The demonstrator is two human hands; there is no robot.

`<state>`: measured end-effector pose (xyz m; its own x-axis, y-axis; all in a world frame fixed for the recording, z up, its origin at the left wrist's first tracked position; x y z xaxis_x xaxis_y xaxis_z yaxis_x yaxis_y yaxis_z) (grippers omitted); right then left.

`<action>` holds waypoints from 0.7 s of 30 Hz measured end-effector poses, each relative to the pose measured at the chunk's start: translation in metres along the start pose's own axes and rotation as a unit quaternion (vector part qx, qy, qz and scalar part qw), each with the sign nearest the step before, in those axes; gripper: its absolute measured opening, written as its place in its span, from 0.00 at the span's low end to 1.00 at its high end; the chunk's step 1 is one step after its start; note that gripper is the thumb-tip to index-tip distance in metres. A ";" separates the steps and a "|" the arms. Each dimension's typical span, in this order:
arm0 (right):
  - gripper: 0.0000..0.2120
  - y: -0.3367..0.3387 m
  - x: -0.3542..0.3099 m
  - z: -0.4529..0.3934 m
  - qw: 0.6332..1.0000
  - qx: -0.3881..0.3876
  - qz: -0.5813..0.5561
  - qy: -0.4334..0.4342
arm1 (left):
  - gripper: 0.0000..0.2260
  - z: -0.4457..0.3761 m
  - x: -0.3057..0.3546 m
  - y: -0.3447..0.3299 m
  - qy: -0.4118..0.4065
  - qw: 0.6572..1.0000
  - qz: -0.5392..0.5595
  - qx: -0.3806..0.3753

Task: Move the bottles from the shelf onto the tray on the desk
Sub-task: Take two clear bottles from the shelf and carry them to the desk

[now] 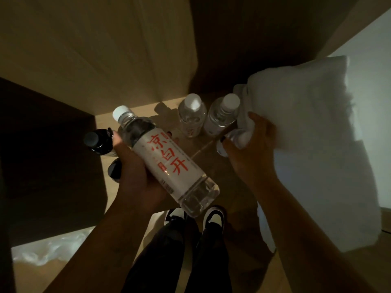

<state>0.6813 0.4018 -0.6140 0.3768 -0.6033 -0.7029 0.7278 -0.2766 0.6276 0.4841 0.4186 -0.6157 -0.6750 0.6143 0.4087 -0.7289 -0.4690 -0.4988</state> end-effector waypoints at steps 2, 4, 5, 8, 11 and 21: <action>0.33 -0.007 0.006 -0.003 1.000 0.010 -0.023 0.002 | 0.29 0.001 0.000 -0.005 0.001 0.999 0.014 -0.034; 0.31 -0.008 0.012 -0.007 0.998 0.028 -0.059 -0.007 | 0.20 0.002 0.001 -0.007 -0.001 0.997 0.014 -0.075; 0.29 -0.009 0.016 -0.009 0.996 0.029 -0.086 -0.019 | 0.14 0.002 0.002 -0.009 0.001 0.996 0.023 -0.090; 0.21 -0.013 0.031 -0.013 0.992 0.005 -0.121 -0.030 | 0.12 0.002 0.001 -0.010 0.006 0.993 0.040 -0.114; 0.12 -0.012 0.035 -0.017 0.995 -0.016 -0.101 0.004 | 0.11 0.005 0.003 -0.012 0.029 0.989 0.041 -0.140; 0.09 0.027 0.002 0.003 0.997 0.007 -0.072 0.005 | 0.16 0.034 0.011 -0.040 0.062 0.996 0.005 -0.064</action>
<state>0.6999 0.3906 -0.5971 0.2736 -0.5494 -0.7895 0.7669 -0.3708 0.5238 0.5020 0.4223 -0.5658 -0.6573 0.6873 0.3091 -0.6956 -0.3954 -0.5999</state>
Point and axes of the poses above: each hand's wrist, its own z-axis away from the middle knuckle, its own y-axis out of the back of the hand, x = y × z, the point moved 3 cm from there along -z, towards the middle knuckle, and after that the axes turned 4 degrees about -y, right-handed, at the moved point
